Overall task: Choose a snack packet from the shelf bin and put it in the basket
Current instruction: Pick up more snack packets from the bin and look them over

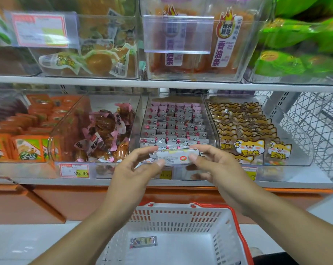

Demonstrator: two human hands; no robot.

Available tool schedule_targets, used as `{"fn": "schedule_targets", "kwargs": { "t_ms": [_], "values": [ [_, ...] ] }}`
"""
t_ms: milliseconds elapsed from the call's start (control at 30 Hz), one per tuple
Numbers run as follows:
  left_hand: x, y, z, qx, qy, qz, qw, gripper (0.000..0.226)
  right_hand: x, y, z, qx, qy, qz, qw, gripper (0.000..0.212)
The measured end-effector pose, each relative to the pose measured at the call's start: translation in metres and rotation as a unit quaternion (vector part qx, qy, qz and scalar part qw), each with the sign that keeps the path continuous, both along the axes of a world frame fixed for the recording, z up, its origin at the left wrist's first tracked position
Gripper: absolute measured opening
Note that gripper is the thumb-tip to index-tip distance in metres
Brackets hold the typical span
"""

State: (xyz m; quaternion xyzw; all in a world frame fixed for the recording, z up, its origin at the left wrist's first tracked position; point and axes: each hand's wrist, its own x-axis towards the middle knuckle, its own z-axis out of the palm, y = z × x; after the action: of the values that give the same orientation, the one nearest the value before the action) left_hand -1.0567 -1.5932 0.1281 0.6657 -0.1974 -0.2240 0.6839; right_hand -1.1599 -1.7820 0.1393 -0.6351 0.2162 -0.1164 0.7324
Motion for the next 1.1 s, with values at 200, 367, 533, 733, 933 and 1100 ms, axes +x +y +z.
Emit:
{"fn": "schedule_targets", "kwargs": {
  "t_ms": [200, 367, 533, 733, 933, 1100],
  "values": [
    [-0.002, -0.002, 0.0, 0.018, -0.009, 0.056, 0.998, 0.041, 0.003, 0.002, 0.004, 0.053, 0.019, -0.004, 0.998, 0.033],
    [0.001, 0.0, -0.001, 0.004, -0.006, 0.079, 0.997, 0.052, 0.001, 0.0, 0.006, 0.025, 0.032, 0.025, 0.999, 0.043],
    [0.007, -0.001, -0.005, -0.026, 0.062, 0.093, 0.993, 0.048, 0.002, -0.001, 0.004, 0.015, 0.002, -0.018, 1.0, 0.028],
    [0.013, -0.001, -0.004, -0.072, 0.149, 0.078, 0.983, 0.022, 0.002, -0.005, 0.008, 0.075, 0.013, -0.063, 0.995, 0.017],
    [0.014, -0.005, -0.002, -0.047, 0.133, 0.114, 0.984, 0.019, 0.006, -0.006, 0.007, 0.129, 0.048, -0.063, 0.989, 0.012],
    [0.013, -0.006, -0.005, -0.072, 0.177, 0.076, 0.979, 0.03, 0.005, -0.005, 0.008, 0.146, 0.02, -0.048, 0.988, 0.01]
  ]
}}
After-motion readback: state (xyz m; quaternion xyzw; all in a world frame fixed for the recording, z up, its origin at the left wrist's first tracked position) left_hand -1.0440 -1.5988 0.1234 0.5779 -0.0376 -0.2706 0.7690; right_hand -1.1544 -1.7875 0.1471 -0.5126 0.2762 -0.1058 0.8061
